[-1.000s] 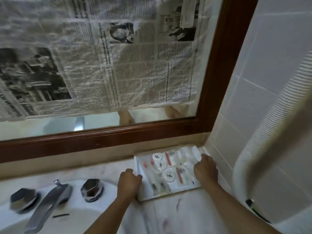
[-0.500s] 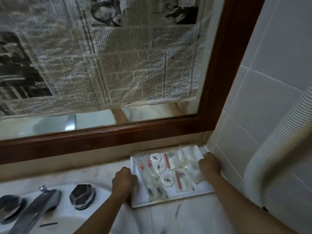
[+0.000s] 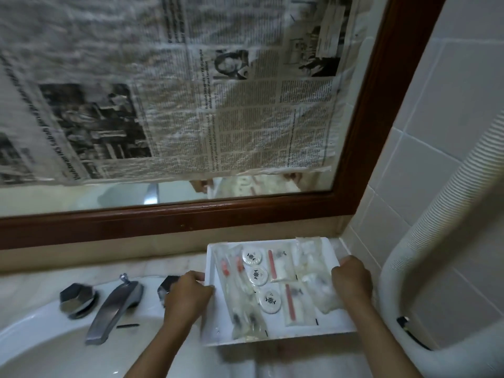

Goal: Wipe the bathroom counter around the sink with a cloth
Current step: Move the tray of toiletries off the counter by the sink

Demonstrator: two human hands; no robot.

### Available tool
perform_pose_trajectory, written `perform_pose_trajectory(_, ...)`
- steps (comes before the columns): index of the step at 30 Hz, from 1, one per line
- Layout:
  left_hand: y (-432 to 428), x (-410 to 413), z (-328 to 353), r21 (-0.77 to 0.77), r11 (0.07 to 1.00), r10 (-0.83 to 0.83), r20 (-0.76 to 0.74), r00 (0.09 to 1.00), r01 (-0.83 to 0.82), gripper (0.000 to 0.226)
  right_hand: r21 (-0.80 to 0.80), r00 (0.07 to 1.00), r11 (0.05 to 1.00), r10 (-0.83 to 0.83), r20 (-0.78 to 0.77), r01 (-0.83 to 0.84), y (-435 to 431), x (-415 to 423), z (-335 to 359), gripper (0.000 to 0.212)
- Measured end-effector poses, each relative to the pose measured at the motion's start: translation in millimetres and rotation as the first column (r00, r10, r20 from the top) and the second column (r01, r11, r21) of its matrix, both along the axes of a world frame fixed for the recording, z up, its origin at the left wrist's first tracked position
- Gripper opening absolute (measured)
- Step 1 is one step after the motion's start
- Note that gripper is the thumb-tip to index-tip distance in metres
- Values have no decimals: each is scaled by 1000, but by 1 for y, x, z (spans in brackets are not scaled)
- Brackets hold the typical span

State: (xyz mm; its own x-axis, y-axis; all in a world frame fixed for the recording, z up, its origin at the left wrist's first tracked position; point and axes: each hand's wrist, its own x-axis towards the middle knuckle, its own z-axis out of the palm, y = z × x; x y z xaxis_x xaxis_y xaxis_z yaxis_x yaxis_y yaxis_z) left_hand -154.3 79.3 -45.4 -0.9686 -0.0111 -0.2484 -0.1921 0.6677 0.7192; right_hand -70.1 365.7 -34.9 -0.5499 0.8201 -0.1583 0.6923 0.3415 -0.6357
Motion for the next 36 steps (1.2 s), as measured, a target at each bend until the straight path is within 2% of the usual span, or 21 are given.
perform_pose_trajectory(4, -69, 42, 19, -6, 1000, 31, -17, 999, -31, 4, 5, 996, 996, 90, -14, -90, -62, 30, 35, 27)
perform_pose_trajectory(8, -154, 90, 39, -21, 995, 96, -37, 995, -97, 10, -4, 983, 987, 162, -81, -163, -139, 59, 62, 26)
perform_pose_trajectory(12, -253, 141, 50, 93, 971, 223, -30, 974, -220, 14, 0, 966, 971, 239, -99, -241, -229, 78, 76, 19)
perform_pose_trajectory(15, -331, 176, 56, 83, 946, 318, -43, 947, -314, 14, 15, 940, 946, 324, -107, -324, -305, 85, 81, 19)
perform_pose_trajectory(19, -435, 221, 65, 156, 885, 449, -34, 893, -439, 19, -11, 892, 900, 431, -137, -437, -411, 81, 79, 19)
perform_pose_trajectory(24, -549, 270, 73, 160, 795, 596, -29, 802, -585, 11, -8, 761, 767, 635, -133, -641, -541, 61, 72, 22)
perform_pose_trajectory(26, -589, 288, 75, 182, 736, 667, -29, 745, -652, 17, 19, 696, 703, 707, -125, -711, -591, 58, 73, 22)
perform_pose_trajectory(32, -691, 333, 74, 196, 606, 788, -17, 615, -771, 16, 21, 534, 543, 832, -151, -840, -733, 53, 73, 18)
perform_pose_trajectory(36, -750, 349, 65, 173, 499, 863, -4, 506, -849, 18, 30, 422, 428, 900, -109, -903, -824, 36, 65, 19)
